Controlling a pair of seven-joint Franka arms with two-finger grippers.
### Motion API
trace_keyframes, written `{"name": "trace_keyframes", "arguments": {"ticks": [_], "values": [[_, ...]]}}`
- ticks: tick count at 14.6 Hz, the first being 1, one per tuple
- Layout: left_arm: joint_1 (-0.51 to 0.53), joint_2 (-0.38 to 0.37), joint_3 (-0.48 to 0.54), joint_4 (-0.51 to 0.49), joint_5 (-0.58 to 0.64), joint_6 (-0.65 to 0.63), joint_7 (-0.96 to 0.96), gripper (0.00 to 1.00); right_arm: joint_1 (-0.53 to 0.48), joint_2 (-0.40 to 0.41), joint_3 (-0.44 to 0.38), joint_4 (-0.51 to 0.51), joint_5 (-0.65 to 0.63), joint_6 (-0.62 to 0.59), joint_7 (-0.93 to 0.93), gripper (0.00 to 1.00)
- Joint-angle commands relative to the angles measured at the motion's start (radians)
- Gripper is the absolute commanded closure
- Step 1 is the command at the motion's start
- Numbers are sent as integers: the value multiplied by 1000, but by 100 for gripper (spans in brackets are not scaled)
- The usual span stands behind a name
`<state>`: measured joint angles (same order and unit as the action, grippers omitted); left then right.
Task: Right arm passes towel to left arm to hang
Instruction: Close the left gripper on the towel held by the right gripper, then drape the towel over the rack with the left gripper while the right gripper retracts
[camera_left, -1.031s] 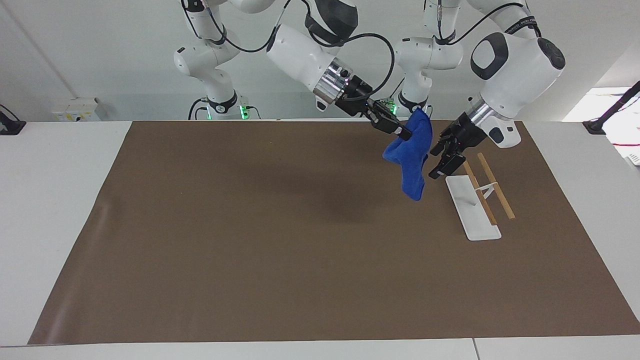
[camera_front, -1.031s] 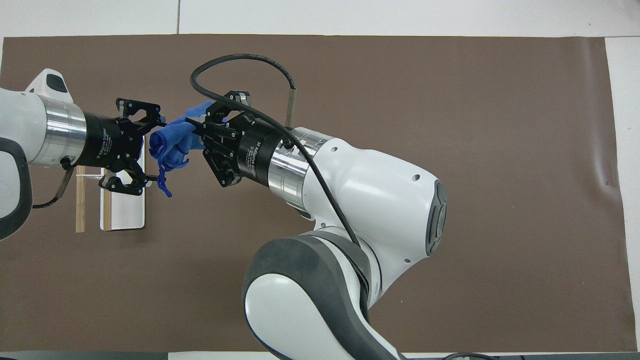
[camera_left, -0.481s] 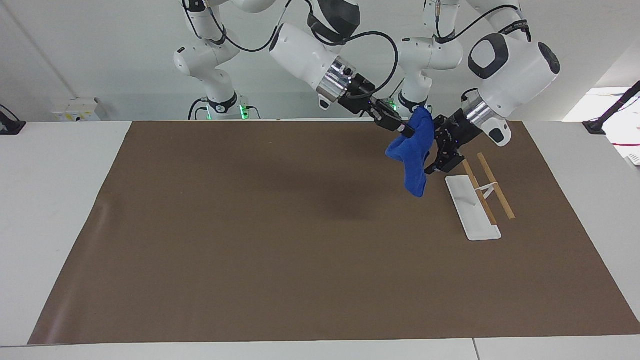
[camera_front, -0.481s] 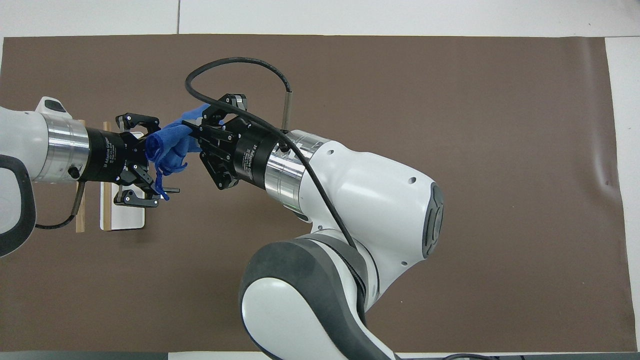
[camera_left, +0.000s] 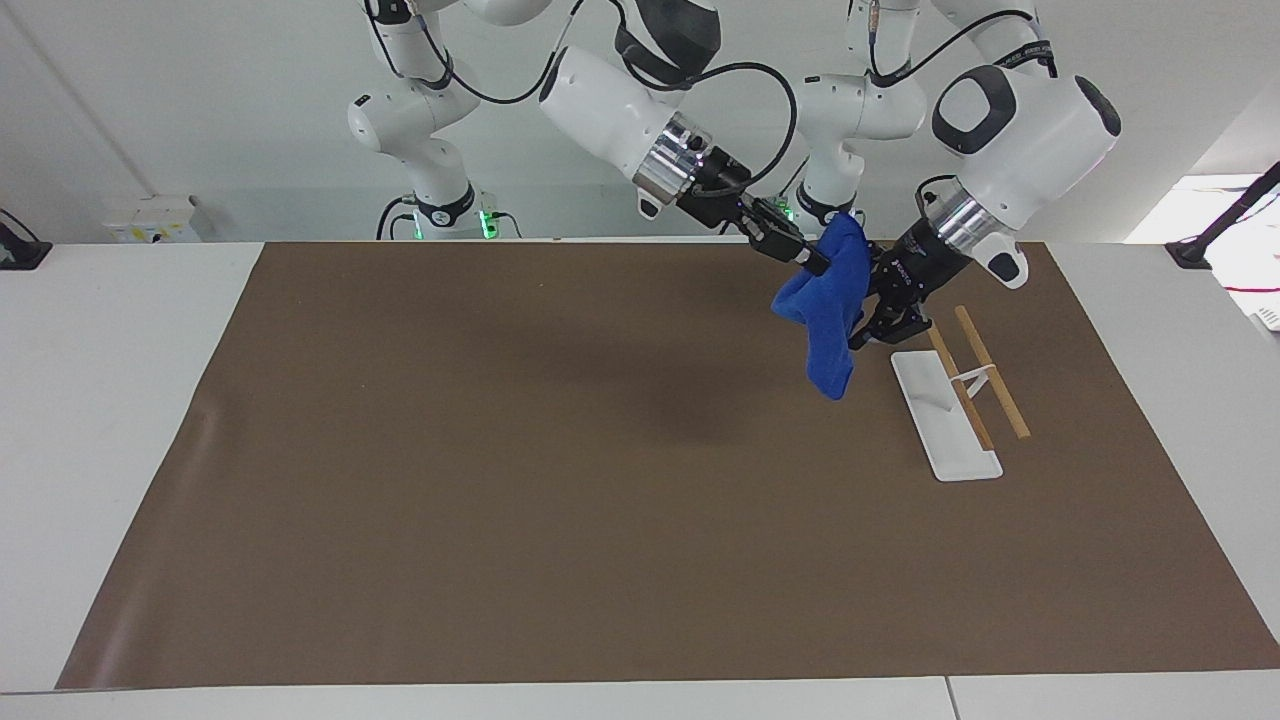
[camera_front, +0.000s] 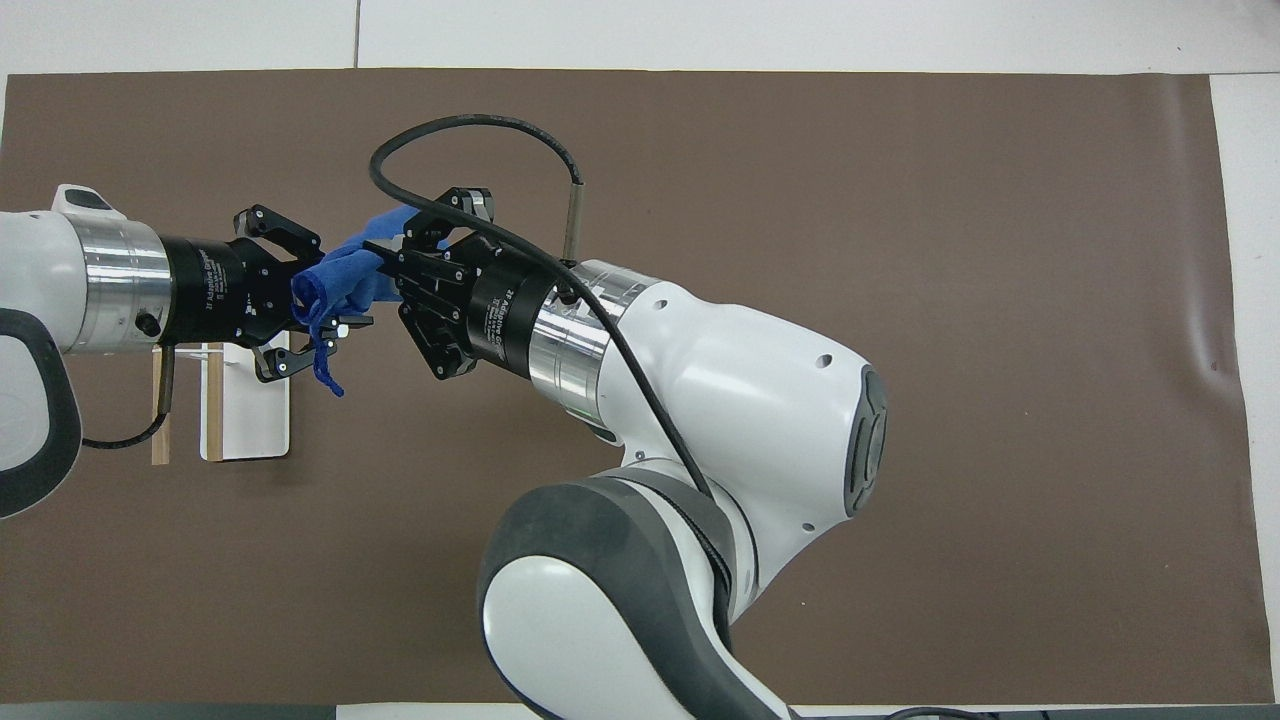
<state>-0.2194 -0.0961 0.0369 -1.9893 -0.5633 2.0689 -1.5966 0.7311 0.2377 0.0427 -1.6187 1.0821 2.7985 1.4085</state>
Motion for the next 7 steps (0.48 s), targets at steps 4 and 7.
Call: {"name": "trace_keyframes", "arguments": {"ticks": [4, 7], "values": [[2, -2, 6, -8, -27, 53, -19, 100, 4, 17, 3, 23, 6, 21, -3, 100], [3, 2, 8, 3, -26, 77, -17, 100, 4, 17, 2, 23, 4, 21, -3, 100]]}}
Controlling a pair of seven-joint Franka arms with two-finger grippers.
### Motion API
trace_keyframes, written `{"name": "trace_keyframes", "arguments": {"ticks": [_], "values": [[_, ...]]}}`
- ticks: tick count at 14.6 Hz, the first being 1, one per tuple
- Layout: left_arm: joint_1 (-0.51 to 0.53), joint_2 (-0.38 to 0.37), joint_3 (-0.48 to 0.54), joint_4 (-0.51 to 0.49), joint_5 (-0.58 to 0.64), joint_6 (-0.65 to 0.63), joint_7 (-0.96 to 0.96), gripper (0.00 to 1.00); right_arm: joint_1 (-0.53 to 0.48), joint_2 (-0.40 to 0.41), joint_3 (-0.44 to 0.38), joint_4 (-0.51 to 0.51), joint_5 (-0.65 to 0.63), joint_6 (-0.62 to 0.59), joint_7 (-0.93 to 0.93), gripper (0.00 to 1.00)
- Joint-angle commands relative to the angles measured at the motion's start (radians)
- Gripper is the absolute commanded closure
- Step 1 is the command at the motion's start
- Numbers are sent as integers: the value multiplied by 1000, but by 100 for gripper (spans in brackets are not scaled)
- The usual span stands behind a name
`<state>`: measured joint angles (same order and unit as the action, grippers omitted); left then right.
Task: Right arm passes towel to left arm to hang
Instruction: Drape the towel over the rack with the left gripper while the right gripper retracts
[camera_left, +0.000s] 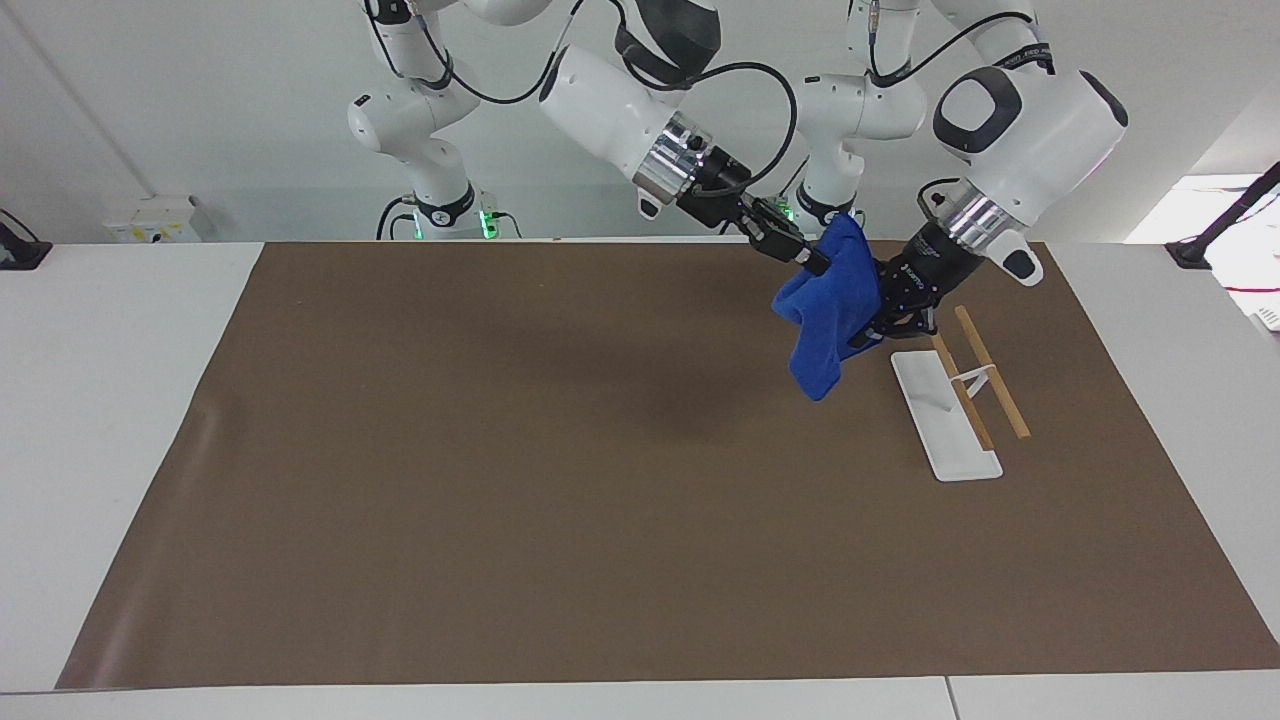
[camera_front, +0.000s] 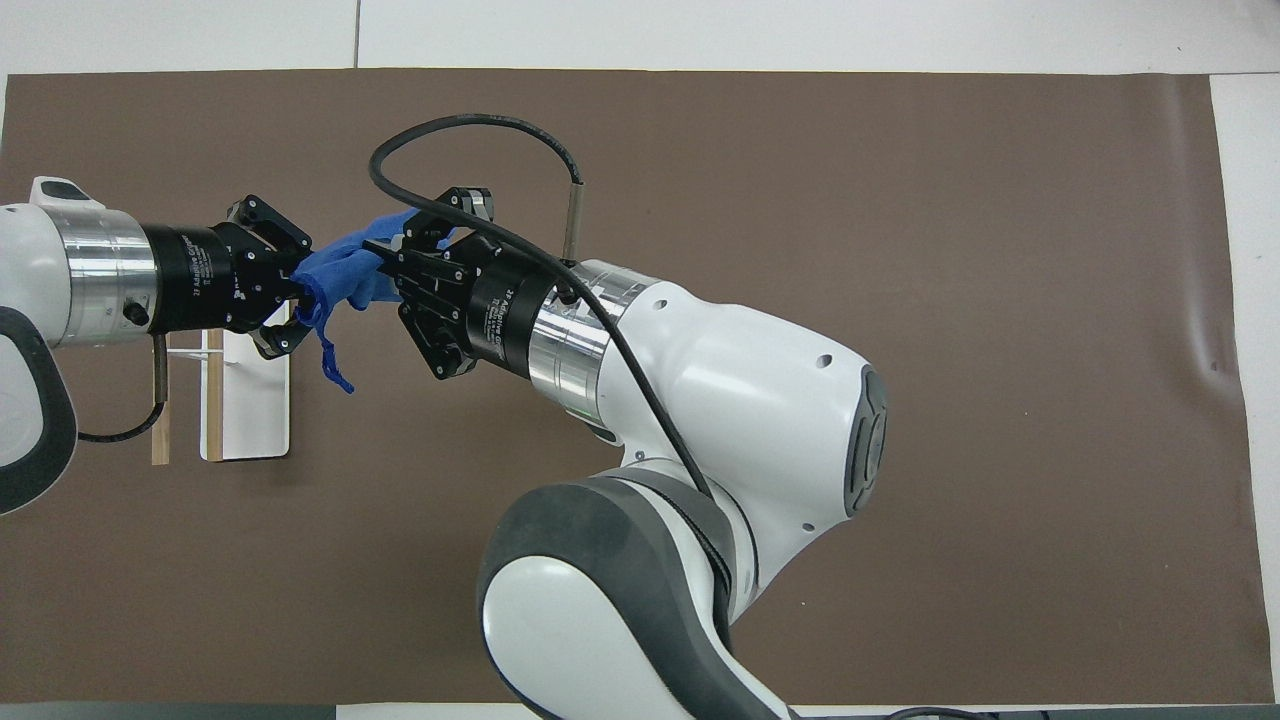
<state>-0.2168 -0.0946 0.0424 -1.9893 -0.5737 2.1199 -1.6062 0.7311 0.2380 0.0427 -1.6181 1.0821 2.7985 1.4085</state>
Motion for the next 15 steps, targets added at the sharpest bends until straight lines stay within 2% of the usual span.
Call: {"name": "trace_keyframes", "arguments": {"ticks": [1, 4, 5, 6, 7, 10, 13, 15], "values": [[1, 15, 4, 19, -14, 29, -5, 100, 4, 17, 2, 23, 6, 21, -3, 100], [4, 32, 7, 50, 1, 26, -5, 100, 2, 15, 2, 12, 4, 21, -32, 100], [4, 33, 10, 56, 29, 28, 12, 100, -4, 17, 2, 9, 4, 19, -58, 89], [8, 35, 11, 70, 66, 28, 29, 100, -10, 17, 2, 10, 4, 19, -72, 14], [22, 41, 11, 75, 104, 31, 63, 100, -15, 17, -1, 12, 2, 19, -81, 0], [24, 44, 11, 116, 187, 38, 140, 100, -47, 17, -4, 6, -80, 9, -210, 0], [13, 42, 7, 133, 369, 41, 155, 100, -110, 14, -4, -32, -206, -5, -347, 0], [5, 41, 2, 126, 460, 52, 195, 100, -186, -2, -6, -68, -327, -109, -468, 0]]}}
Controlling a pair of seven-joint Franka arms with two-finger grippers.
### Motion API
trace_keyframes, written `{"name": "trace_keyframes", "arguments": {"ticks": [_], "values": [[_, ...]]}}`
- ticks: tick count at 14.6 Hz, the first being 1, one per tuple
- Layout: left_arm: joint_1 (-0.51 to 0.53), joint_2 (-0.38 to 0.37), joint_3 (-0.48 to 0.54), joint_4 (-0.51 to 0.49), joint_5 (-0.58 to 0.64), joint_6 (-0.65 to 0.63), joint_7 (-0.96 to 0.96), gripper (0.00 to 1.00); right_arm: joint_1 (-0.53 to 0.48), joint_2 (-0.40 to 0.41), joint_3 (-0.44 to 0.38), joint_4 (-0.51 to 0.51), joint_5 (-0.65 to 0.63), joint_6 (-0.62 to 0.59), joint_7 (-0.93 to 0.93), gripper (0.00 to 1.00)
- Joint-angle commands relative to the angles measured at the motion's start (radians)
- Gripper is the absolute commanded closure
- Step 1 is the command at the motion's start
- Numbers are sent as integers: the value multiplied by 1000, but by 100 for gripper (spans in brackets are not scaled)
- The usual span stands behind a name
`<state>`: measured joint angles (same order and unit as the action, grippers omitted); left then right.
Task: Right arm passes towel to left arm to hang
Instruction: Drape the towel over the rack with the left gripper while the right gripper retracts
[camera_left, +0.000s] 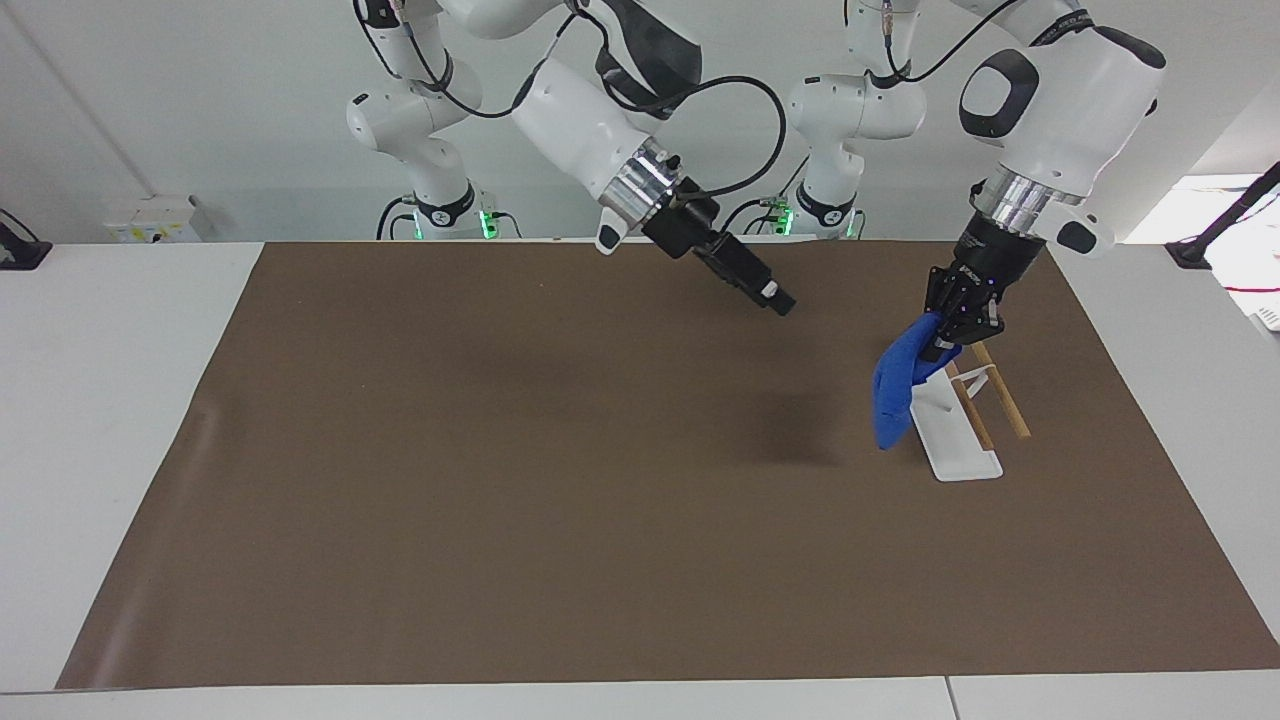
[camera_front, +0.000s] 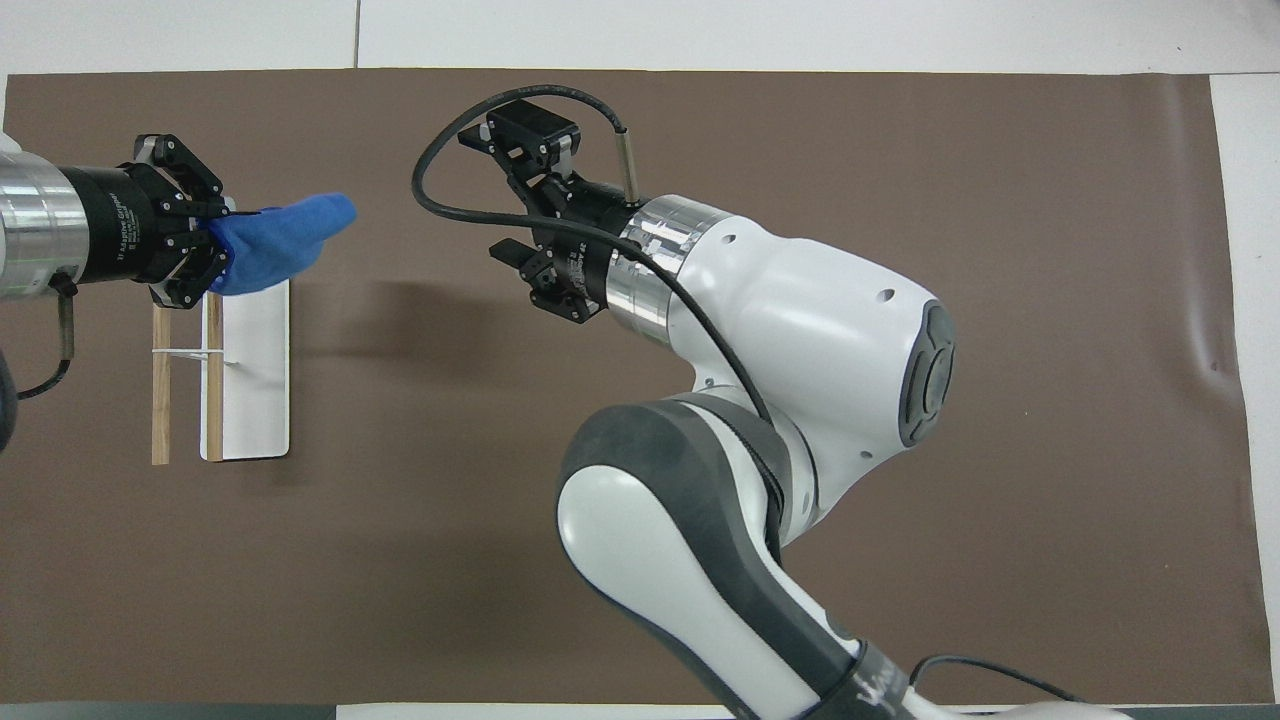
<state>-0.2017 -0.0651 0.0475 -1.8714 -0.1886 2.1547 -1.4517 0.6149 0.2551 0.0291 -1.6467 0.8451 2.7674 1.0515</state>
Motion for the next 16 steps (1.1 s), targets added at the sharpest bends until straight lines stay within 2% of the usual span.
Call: {"name": "trace_keyframes", "arguments": {"ticks": [1, 3, 5, 7, 11, 14, 16], "values": [[-13, 10, -3, 5, 124, 33, 44, 100, -111, -23, 6, -42, -165, -160, -164, 0], [-25, -2, -5, -21, 234, 39, 40, 100, -191, -34, 6, -38, -367, -303, -232, 0], [-24, -18, -3, -50, 258, 40, 37, 100, -260, -46, 8, -39, -605, -418, -275, 0], [-9, -33, -3, -83, 258, 54, 30, 100, -306, -56, 9, -35, -736, -532, -390, 0], [97, -85, -1, -214, 259, 171, 14, 100, -389, -83, 6, -27, -869, -685, -593, 0], [206, -114, -3, -274, 258, 231, 2, 100, -464, -141, 6, -21, -874, -833, -717, 0], [272, -122, -5, -294, 258, 252, -73, 100, -518, -190, 5, -6, -874, -932, -766, 0]]}}
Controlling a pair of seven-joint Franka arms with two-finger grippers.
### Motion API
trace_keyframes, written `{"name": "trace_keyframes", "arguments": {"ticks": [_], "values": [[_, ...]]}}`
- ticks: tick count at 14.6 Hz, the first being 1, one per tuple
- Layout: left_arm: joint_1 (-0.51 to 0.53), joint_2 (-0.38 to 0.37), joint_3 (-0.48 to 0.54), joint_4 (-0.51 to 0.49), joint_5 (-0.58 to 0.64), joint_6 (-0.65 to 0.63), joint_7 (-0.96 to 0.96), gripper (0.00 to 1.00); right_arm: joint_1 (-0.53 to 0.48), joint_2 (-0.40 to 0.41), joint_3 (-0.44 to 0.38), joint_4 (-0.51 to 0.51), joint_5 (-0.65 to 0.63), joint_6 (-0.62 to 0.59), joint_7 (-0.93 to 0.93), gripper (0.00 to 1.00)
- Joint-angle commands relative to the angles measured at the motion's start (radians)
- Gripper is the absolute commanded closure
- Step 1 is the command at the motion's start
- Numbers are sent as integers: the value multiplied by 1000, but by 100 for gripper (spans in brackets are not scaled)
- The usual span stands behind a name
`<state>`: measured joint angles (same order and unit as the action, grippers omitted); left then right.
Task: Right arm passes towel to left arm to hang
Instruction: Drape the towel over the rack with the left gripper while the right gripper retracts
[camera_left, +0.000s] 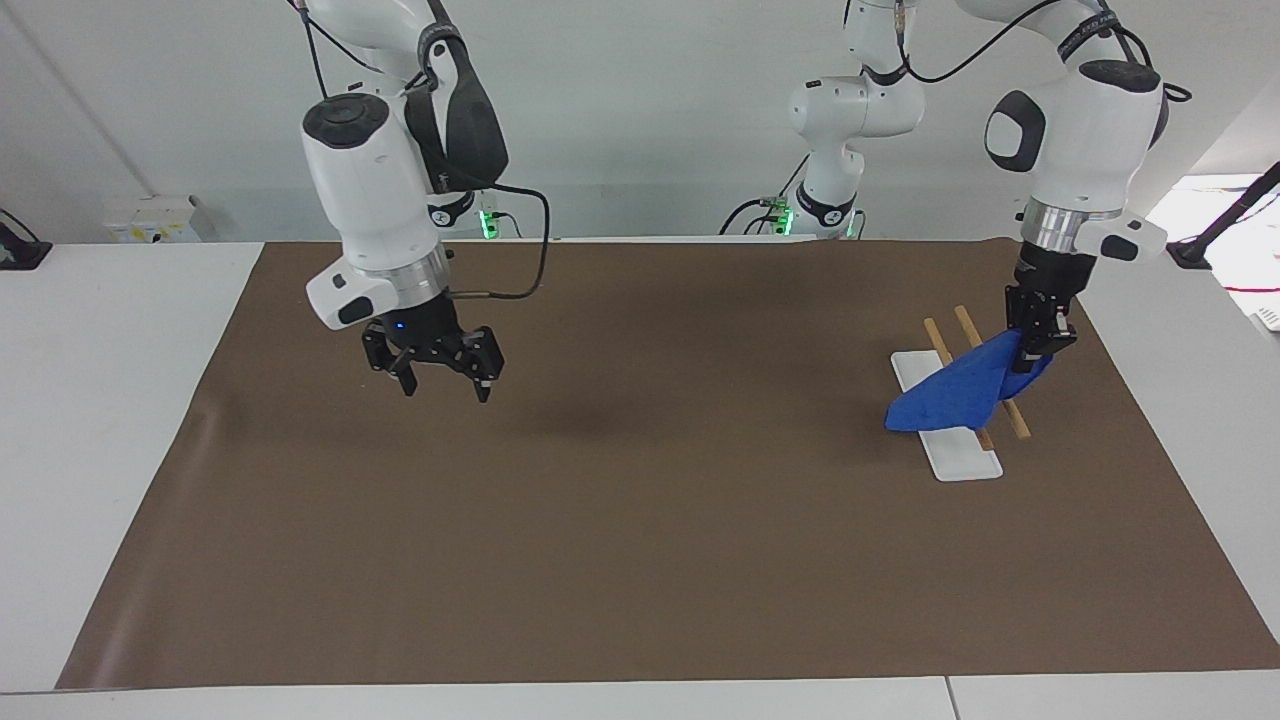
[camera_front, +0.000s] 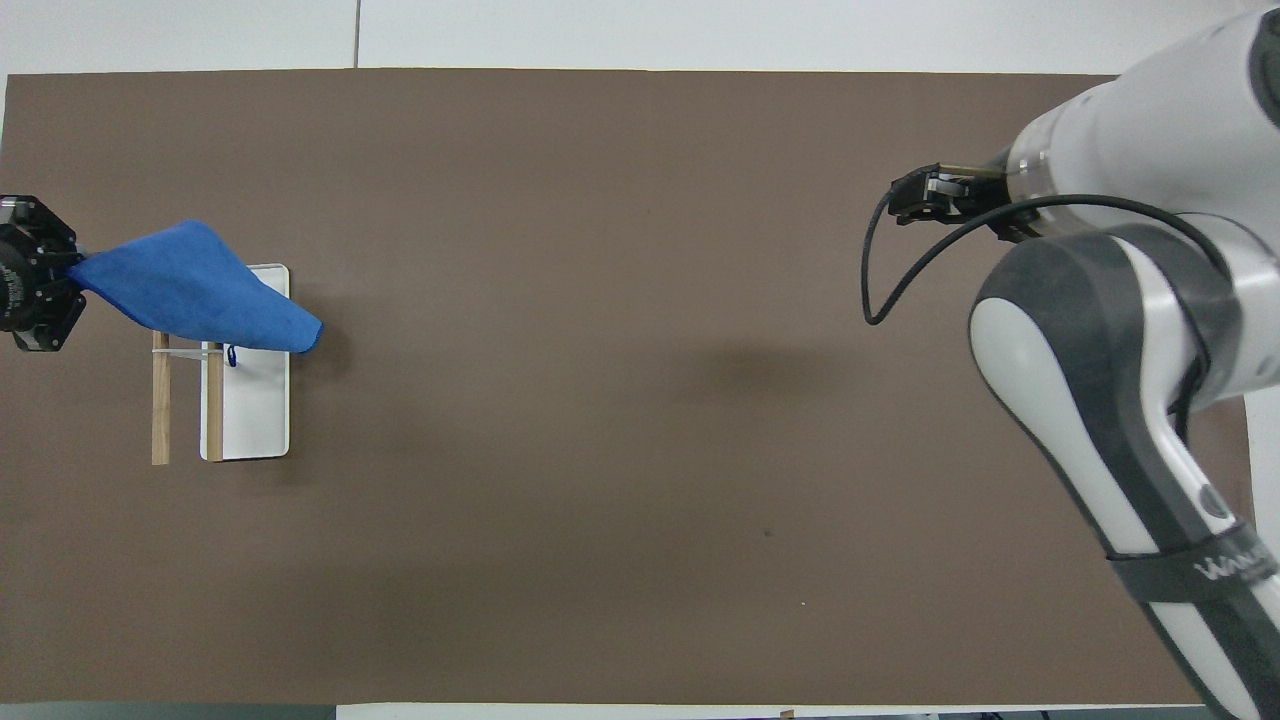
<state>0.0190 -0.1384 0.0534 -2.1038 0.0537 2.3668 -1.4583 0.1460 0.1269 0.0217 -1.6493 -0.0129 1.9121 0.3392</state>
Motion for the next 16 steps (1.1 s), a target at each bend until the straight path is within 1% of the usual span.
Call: {"name": "trace_keyframes", "arguments": {"ticks": [1, 3, 4, 6, 7, 8, 10, 12, 13, 15, 16], "values": [[65, -50, -10, -70, 15, 40, -74, 100, -72, -78, 11, 8, -16, -126, -81, 0], [87, -69, -10, -99, 15, 46, -85, 100, -130, -99, 8, 48, -16, -233, -139, 0], [104, -69, -10, -99, 15, 60, -94, 100, -141, -110, 0, 55, -16, -278, -167, 0], [105, -67, -10, -99, 14, 69, -105, 100, -131, -153, -81, 54, -13, -343, -230, 0], [95, -67, -10, -99, 14, 71, -152, 100, -132, -162, -94, 43, -13, -360, -250, 0], [90, -64, -12, -100, 14, 69, -199, 100, -132, -176, -92, 16, -18, -354, -244, 0], [101, -59, -10, -131, 14, 90, -218, 100, -151, -178, -78, 16, -28, -367, -246, 0], [117, -34, -10, -137, 12, 111, -223, 100, -184, -178, -40, 16, -30, -369, -246, 0], [122, -24, -10, -137, 12, 112, -223, 100, -184, -178, -37, 17, -30, -369, -246, 0], [153, -6, -10, -169, 14, 135, -221, 100, -172, -173, -37, 31, -32, -393, -244, 0], [160, -4, -10, -189, 12, 164, -223, 100, -172, -164, -37, 67, -35, -428, -247, 0]]}}
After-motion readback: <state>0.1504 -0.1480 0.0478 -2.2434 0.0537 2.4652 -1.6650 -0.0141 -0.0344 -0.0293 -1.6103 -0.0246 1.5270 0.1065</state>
